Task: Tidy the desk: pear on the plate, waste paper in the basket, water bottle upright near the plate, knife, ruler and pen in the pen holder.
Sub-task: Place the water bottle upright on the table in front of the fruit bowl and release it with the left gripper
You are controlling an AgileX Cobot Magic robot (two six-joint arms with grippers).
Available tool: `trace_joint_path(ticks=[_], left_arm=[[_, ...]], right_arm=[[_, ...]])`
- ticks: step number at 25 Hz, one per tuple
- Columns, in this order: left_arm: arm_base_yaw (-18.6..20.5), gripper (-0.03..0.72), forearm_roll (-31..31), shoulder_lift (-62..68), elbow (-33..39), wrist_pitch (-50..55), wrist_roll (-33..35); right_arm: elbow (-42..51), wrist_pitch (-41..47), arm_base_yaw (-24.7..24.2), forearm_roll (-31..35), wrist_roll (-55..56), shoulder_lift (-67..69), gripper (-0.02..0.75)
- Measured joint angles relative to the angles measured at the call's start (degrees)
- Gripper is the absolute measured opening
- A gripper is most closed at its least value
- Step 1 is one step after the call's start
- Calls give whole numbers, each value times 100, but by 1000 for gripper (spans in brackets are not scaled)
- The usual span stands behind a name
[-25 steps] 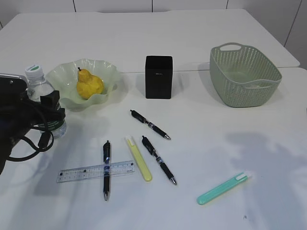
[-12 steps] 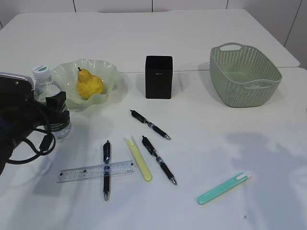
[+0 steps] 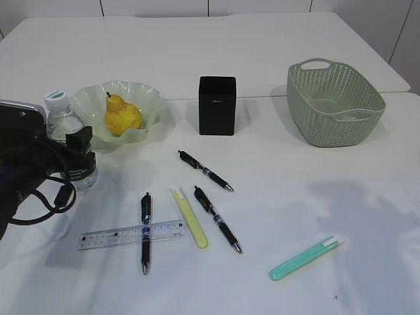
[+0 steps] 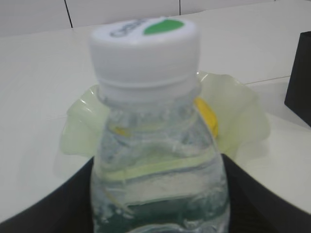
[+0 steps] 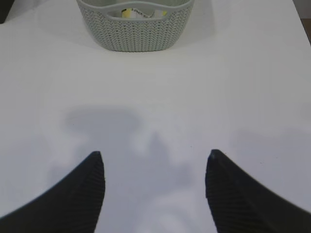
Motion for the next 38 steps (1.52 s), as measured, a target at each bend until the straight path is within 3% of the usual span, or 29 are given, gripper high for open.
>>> trace_joint_path(ticks=[5,21,29,38], left_arm=[[0,493,-78,4,0,0,0],[0,496,-199,4,0,8,0],[0,623,-238,4,0,32,-135],[0,631,-238,-212,0,70,-135]], right_arm=[[0,0,0,-7,0,0,512],[0,-1,0,-20,0,0,512],[0,-11,0,-20,0,0,512],[0,-12,0,-20,0,0,512]])
